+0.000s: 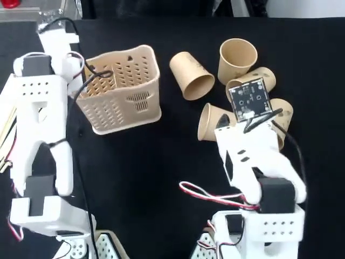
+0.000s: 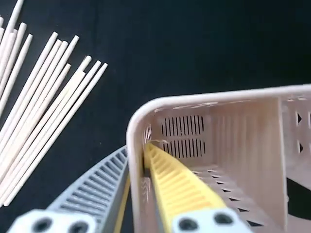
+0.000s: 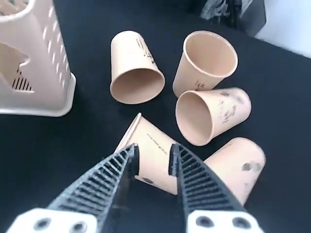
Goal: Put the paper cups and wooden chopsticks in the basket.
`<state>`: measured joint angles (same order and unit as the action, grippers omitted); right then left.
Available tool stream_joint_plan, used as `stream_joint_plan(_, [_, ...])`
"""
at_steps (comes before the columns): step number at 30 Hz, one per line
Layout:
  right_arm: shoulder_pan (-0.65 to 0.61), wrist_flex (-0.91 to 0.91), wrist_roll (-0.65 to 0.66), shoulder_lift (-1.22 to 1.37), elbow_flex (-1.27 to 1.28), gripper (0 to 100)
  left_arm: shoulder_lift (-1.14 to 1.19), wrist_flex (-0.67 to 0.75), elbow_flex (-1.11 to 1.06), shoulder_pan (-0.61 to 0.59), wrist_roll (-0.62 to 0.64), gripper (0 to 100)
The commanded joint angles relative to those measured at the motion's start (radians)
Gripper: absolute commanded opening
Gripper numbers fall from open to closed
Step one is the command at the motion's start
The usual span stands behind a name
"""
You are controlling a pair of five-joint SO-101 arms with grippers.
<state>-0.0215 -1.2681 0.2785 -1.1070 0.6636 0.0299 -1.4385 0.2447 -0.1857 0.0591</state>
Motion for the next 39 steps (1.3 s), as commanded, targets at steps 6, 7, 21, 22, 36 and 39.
stream_joint_plan(6, [-0.02, -0.008, 0.344, 0.289, -0.214, 21.7, -0.031, -0.077, 0.056, 0.065, -0.012, 23])
stream_joint_plan(7, [-0.025, 0.012, 0.396, 0.321, -0.223, 22.6, -0.038, -0.074, 0.056, 0.065, -0.011, 23])
stream_joint_plan(21, [-0.08, 0.483, 0.859, 0.817, -0.174, 32.8, -0.451, -0.322, 0.371, -0.102, -0.015, 23])
stream_joint_plan(22, [-0.092, 0.545, 0.873, 0.829, -0.15, 32.9, -0.497, -0.322, 0.325, -0.148, -0.017, 23])
stream_joint_plan(36, [-0.095, 1.082, 0.876, 1.228, -0.148, 32.9, -1.186, 0.147, -0.835, -0.513, -0.092, 24])
stream_joint_plan(39, [-0.078, 1.125, 0.878, 1.31, -0.189, 32.9, -1.306, 0.21, -1.004, -0.518, -0.014, 24])
